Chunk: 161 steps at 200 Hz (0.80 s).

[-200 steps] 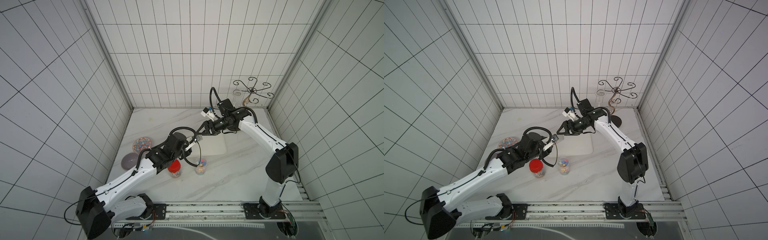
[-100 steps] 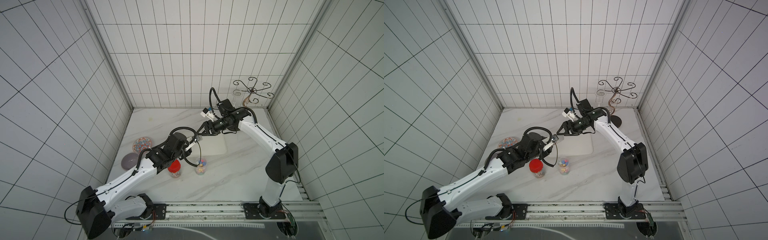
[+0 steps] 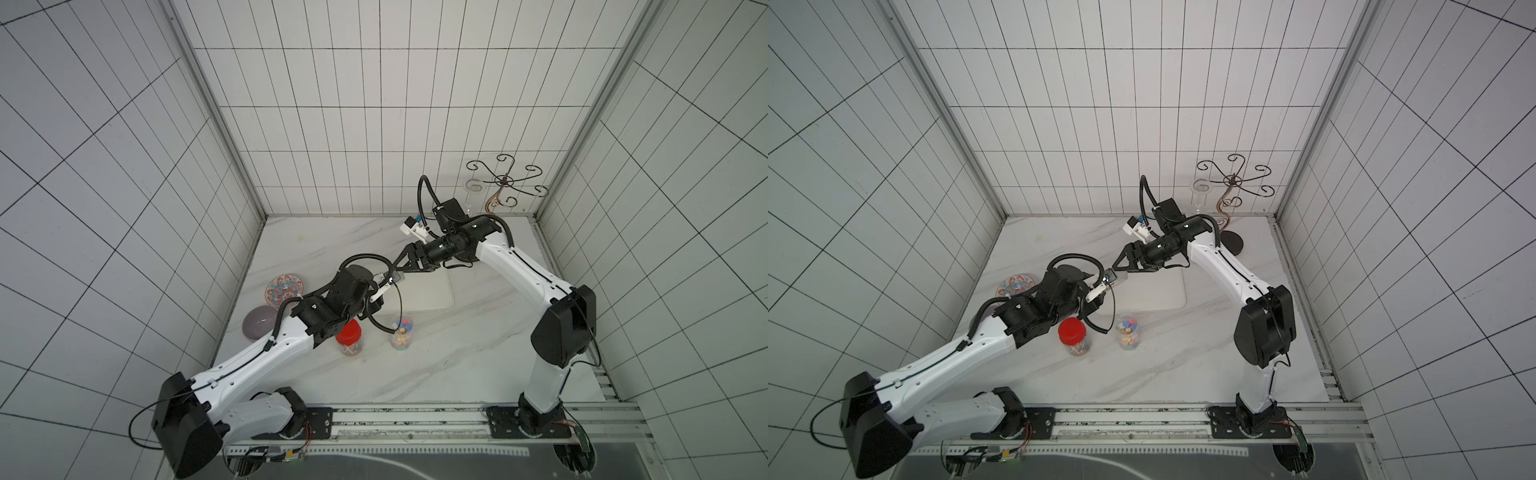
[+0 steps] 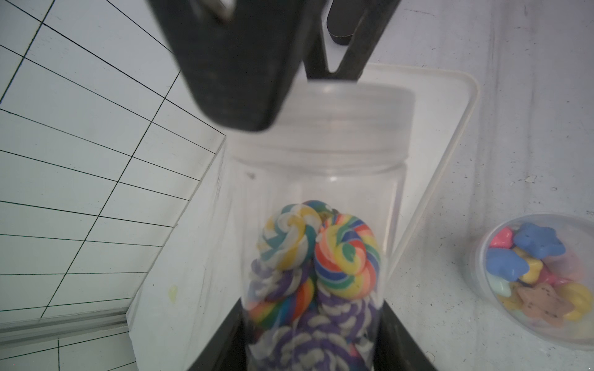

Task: Pour the candies out of the jar
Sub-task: Unscrew the lid from the jar.

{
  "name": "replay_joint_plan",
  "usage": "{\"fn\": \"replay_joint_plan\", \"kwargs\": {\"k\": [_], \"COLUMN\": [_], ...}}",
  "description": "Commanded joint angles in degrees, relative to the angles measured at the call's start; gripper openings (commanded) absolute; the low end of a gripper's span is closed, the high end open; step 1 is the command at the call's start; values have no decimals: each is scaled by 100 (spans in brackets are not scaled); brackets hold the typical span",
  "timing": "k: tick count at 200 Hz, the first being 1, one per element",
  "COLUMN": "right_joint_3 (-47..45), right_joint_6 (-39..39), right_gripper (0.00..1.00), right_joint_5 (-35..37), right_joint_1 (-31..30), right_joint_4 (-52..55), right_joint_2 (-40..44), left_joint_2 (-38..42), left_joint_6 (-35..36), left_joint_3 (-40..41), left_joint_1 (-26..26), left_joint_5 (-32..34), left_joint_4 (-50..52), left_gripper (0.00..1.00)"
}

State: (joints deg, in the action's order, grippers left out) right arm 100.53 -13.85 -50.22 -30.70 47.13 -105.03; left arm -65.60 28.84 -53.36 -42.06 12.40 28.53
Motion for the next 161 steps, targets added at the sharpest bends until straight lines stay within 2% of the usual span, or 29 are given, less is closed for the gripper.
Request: {"fn": "replay_joint_plan", "kwargs": {"k": [1, 161], "right_joint_3": [137, 79], "right_joint_6": [84, 76], "right_gripper": [70, 70], "right_joint_5": [-126, -410], "right_joint_1": [-42, -50], "right_joint_4": [50, 6], "right_joint_2": [36, -8], "left_joint_2": [158, 171], "left_joint_6": [-73, -107], "left_joint_3": [-157, -157], "left_joint_1": [-20, -25], "left_joint_5": [18, -2], "left_joint_4": [-208, -271], "left_gripper": [46, 46]}}
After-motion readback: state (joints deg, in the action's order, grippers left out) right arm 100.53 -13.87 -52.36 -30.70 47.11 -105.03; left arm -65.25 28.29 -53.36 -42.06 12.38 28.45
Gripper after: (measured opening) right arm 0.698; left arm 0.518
